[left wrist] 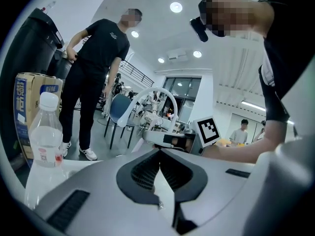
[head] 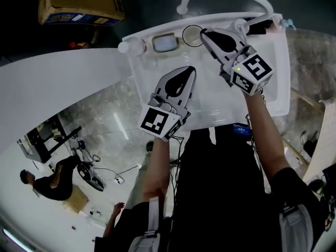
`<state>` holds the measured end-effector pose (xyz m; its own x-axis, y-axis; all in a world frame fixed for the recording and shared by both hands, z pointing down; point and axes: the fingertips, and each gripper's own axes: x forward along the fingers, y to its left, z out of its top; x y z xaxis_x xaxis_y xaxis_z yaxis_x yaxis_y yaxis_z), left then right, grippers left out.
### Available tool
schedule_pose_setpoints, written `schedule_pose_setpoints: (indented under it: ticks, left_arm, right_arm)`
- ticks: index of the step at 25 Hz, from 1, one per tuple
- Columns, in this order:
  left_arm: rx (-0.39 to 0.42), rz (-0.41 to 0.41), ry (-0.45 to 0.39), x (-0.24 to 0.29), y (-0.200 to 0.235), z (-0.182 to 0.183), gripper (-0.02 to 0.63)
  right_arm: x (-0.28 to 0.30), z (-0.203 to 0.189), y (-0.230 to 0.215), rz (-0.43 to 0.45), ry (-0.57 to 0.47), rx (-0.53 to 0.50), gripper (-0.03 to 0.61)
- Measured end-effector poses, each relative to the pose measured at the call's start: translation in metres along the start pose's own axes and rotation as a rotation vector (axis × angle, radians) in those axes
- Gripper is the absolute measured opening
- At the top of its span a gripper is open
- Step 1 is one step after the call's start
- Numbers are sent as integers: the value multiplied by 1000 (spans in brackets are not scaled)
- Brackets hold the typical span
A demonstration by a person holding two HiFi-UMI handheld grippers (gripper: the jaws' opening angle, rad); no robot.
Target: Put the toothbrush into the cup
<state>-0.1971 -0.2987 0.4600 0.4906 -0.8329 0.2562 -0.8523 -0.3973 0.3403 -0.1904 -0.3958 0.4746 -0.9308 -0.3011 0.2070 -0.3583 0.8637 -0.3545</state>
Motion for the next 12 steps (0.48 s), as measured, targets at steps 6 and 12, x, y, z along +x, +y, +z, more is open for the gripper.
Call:
schedule_pose_setpoints:
  ticks: [6,12]
  left_arm:
    - [-14,7,2,-4,2,-4,12]
    - [-15,11,-4,-5,5,-2,12]
  right_arm:
    - [12,-23,-11,-42,38,30,29]
    - [24,-42,-20,-57,83,29,29]
